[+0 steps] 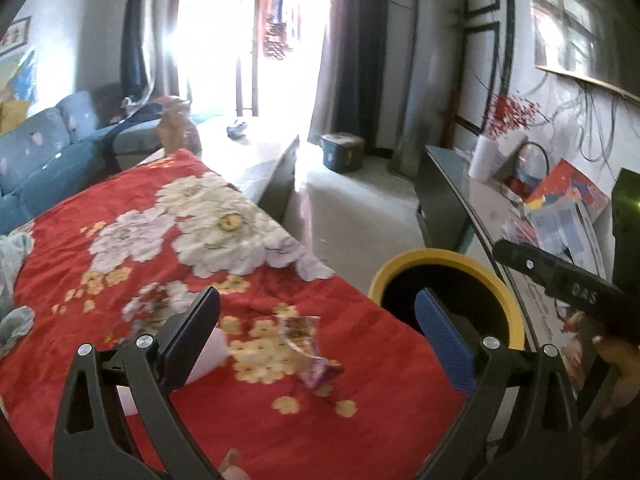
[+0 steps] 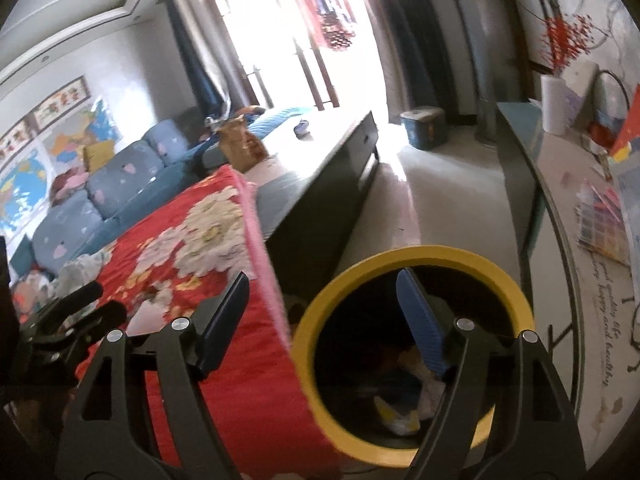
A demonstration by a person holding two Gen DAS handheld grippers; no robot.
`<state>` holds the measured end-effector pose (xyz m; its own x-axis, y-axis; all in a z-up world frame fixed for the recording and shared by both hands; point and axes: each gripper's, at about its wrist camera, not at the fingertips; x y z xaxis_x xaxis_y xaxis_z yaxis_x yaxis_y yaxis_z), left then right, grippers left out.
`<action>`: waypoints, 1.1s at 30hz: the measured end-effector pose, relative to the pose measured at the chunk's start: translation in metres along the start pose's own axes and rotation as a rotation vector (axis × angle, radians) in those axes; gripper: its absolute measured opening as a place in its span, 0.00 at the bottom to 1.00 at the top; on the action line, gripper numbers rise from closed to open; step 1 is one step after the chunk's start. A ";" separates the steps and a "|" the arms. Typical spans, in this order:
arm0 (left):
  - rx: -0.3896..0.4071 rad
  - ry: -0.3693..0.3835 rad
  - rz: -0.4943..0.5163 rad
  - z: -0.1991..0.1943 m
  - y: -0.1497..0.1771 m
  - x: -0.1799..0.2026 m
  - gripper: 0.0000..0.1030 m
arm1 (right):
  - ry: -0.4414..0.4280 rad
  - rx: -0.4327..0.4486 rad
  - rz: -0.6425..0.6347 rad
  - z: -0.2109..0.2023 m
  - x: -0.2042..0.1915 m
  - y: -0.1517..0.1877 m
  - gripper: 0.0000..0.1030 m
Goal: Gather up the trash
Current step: 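Move both open grippers back over the remaining trash on the bedspread, then lower the left gripper to the white foam net while the right gripper approaches the red bottle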
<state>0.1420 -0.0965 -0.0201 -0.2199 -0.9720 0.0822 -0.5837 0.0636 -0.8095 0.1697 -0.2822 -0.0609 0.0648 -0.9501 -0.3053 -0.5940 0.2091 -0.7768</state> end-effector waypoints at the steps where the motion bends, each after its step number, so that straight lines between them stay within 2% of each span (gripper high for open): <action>1: 0.004 -0.006 -0.007 -0.003 0.001 -0.003 0.92 | -0.011 -0.001 -0.009 0.000 -0.006 0.001 0.66; 13: 0.025 -0.080 -0.090 -0.022 0.006 -0.053 0.92 | -0.099 -0.041 -0.108 -0.002 -0.059 0.013 0.67; 19: 0.030 -0.105 -0.138 -0.029 0.010 -0.081 0.92 | -0.176 -0.069 -0.155 -0.001 -0.085 0.024 0.67; 24: 0.014 -0.115 -0.183 -0.033 0.016 -0.104 0.92 | -0.254 -0.099 -0.216 -0.001 -0.113 0.037 0.67; 33: -0.054 -0.126 -0.269 -0.033 0.032 -0.147 0.91 | -0.335 -0.151 -0.316 0.001 -0.150 0.059 0.67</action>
<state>0.1302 0.0562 -0.0389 0.0451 -0.9759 0.2135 -0.6490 -0.1911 -0.7364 0.1256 -0.1277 -0.0611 0.5005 -0.8298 -0.2470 -0.6121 -0.1374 -0.7788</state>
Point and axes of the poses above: each gripper's, at about its wrist camera, not at the fingertips, and z roughly the way its jaws point, x to its right, y to its underside, and after that the axes turned 4 degrees about y, right-handed
